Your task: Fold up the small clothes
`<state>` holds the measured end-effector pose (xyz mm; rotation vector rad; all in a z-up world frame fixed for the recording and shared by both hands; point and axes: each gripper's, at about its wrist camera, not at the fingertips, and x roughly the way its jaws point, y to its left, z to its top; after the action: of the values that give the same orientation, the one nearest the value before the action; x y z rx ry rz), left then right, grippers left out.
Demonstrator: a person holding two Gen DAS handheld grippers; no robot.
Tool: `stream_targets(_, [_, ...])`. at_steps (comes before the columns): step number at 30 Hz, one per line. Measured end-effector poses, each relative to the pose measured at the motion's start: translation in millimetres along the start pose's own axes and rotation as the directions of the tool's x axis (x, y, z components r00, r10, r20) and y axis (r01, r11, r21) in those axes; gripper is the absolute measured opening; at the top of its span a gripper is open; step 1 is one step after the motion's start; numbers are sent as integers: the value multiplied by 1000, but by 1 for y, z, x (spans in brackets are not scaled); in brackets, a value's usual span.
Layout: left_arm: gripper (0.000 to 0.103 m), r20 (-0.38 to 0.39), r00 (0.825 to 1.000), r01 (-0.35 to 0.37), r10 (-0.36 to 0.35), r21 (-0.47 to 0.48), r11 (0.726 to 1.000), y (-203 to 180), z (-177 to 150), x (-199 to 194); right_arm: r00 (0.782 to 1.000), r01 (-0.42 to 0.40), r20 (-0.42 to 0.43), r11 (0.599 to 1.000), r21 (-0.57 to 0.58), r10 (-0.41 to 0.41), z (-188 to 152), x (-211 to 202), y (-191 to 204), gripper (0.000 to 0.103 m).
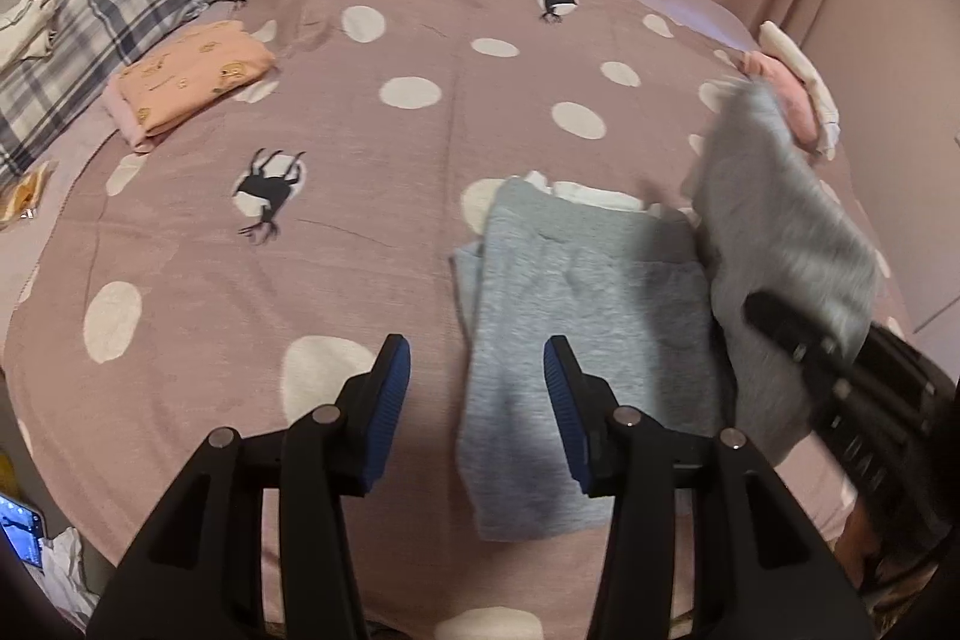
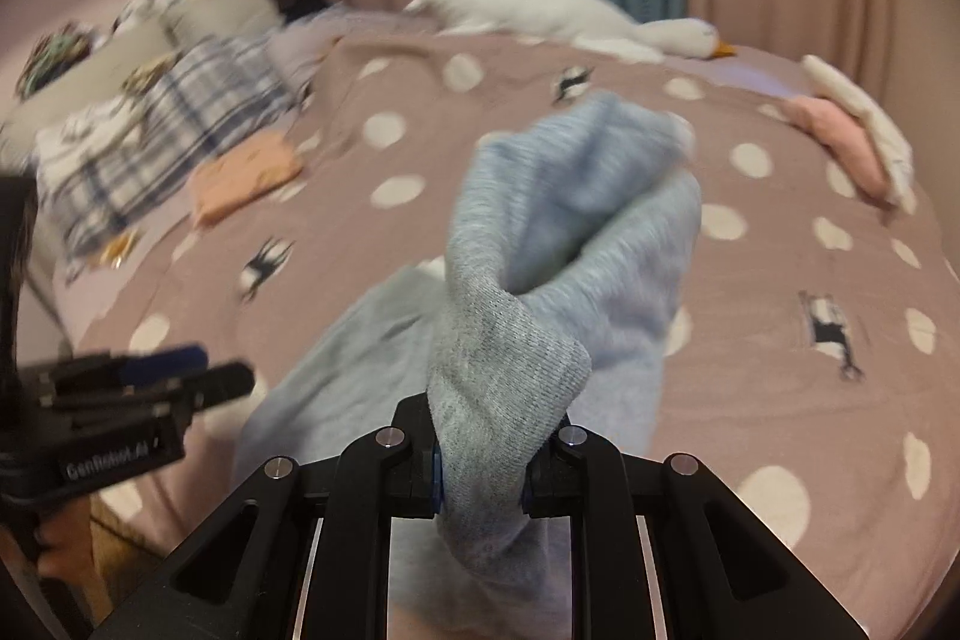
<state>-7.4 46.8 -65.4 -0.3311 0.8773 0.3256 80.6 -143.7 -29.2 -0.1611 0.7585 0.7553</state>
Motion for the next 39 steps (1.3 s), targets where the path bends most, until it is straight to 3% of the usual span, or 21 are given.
stream_targets(10, [50,-18,1000,17,-17,-34,999,13,-2,1,982,-61,-181,997,-53,51,-25,39,29,19])
stream_targets(15, [64,-35,994,102,-105,-81,991,18,2,2,979,-78,-190,997,-28,72,-24,33,24,19])
stream_targets(20, [73,-30,990,134,-136,-70,989,14,10,5,984,-107,-139,993,41,112,-28,15,10,23])
stream_targets(22, [80,-44,974,217,-222,-86,972,12,14,10,982,-136,-123,988,79,145,-31,5,0,34])
stream_targets(24, [80,-74,946,308,-317,-110,945,9,19,19,975,-178,-110,977,119,191,-35,-6,-11,51])
stream_targets(26, [80,-110,920,362,-375,-122,924,4,23,30,973,-195,-97,972,133,208,-39,-13,-17,53])
stream_targets(33, [80,-260,856,415,-447,-169,894,-19,33,75,994,-79,-60,973,217,94,-51,-34,-51,57])
stream_targets(36, [80,-293,842,421,-453,-167,891,-32,35,87,996,-18,-82,964,266,41,-55,-31,-64,57])
stream_targets(39, [77,-319,846,403,-428,-143,904,-42,35,95,995,3,-98,953,301,28,-60,-26,-71,57])
